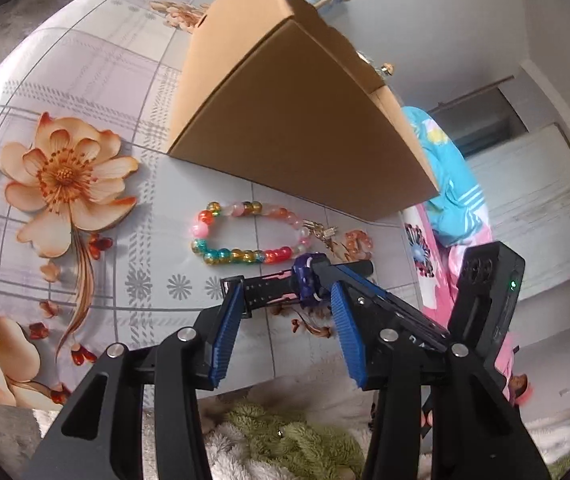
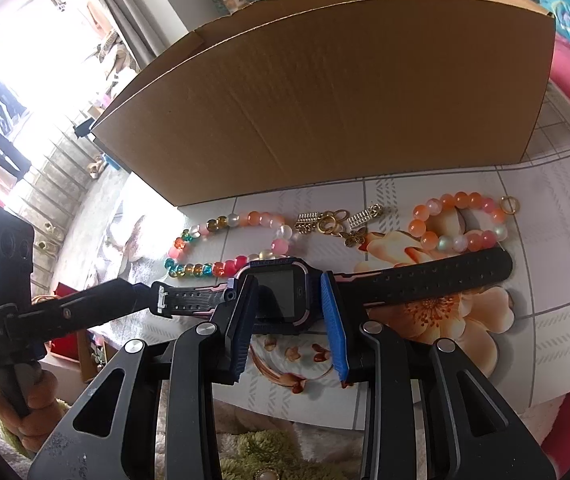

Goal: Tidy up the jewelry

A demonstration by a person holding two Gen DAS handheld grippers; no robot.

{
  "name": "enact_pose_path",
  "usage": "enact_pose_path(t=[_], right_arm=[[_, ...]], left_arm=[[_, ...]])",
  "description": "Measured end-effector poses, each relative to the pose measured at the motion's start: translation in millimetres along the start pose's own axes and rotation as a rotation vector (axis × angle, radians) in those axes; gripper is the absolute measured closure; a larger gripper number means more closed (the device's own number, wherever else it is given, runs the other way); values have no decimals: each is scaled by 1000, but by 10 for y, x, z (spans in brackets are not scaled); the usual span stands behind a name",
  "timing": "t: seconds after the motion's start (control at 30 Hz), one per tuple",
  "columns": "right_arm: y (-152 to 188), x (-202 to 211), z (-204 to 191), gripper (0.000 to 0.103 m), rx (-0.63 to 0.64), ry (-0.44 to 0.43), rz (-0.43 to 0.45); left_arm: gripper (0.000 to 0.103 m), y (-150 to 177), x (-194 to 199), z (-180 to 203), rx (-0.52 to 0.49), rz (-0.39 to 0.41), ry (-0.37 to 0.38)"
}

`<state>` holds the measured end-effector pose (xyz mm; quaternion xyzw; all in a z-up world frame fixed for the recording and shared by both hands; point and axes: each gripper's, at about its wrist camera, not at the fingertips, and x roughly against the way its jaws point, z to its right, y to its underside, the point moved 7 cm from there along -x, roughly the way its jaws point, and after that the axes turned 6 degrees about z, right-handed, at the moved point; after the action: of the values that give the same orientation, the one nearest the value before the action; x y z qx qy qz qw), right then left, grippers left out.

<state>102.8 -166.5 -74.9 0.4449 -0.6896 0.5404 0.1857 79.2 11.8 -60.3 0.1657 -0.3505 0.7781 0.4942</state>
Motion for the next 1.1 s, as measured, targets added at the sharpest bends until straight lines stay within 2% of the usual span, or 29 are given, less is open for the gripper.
enact_pose_path(t=[0.1, 0.27, 0.33, 0.5, 0.57, 0.63, 0.83, 1.0, 1.1], right_arm=[[-3, -8, 4, 72, 3, 4, 1], [-3, -11, -5, 72, 6, 12, 3], [-2, -13, -16, 72, 11, 17, 6], [2, -33, -45, 72, 15, 19, 7], [3, -33, -54, 72, 21, 24, 10], [6, -37, -68, 72, 32, 32, 13], [12, -49, -112, 72, 47, 39, 18], [12, -58, -127, 72, 52, 39, 21], [24, -50, -136, 72, 59, 40, 22]], left_arm=[[60, 46, -101, -84, 6, -26, -70], [60, 36, -81, -100, -9, -7, -114], [60, 54, -108, -95, 44, -29, -45], [59, -3, -53, -100, 118, 16, 67], [59, -31, 5, -110, 168, 28, 149], [59, -63, 26, -93, 185, 32, 167], [60, -160, 76, -77, 164, 46, 154], [77, -145, 9, 67, 120, 31, 144], [83, -95, -56, 25, 66, 32, 56]])
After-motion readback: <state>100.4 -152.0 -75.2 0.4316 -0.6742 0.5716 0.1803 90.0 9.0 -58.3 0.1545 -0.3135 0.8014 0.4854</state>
